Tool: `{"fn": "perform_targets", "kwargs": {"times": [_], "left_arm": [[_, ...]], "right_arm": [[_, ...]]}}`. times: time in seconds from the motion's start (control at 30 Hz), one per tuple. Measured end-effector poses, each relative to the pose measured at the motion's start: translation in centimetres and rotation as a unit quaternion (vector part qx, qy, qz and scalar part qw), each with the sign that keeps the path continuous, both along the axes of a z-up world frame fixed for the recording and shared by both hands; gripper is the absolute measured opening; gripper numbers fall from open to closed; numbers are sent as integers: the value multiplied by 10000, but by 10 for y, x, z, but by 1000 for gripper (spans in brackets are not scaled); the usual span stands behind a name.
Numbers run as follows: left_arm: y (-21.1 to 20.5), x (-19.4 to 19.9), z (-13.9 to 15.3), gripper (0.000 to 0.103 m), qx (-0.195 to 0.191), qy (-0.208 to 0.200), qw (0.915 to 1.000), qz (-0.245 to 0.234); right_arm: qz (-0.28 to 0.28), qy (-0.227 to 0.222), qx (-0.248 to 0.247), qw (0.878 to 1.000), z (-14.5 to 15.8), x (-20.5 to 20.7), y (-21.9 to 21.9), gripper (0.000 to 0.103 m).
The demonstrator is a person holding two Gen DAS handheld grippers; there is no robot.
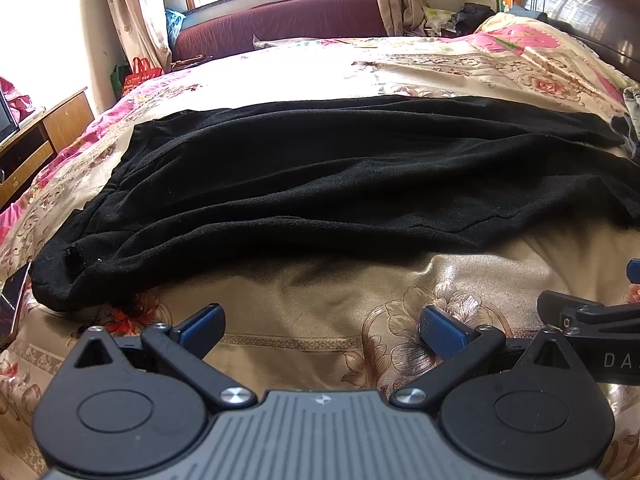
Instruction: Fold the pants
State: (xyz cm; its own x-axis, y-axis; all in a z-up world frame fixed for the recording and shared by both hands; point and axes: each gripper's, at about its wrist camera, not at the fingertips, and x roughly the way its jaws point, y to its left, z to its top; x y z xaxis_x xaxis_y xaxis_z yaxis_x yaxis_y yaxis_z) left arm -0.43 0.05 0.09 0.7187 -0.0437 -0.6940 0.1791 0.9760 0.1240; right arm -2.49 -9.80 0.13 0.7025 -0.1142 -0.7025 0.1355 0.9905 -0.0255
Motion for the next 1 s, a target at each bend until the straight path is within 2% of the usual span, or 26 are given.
{"fn": "perform_targets", "kwargs": {"times": [0.63,1.0], "left_arm": [[0,0,1,103,-14,-71,10000,-62],[4,4,0,103,-54,-82,9999,-92]], "right_arm": [[49,20,27,10000,0,2,-1,101],[185,26,78,9998,2,7,0,96]]}}
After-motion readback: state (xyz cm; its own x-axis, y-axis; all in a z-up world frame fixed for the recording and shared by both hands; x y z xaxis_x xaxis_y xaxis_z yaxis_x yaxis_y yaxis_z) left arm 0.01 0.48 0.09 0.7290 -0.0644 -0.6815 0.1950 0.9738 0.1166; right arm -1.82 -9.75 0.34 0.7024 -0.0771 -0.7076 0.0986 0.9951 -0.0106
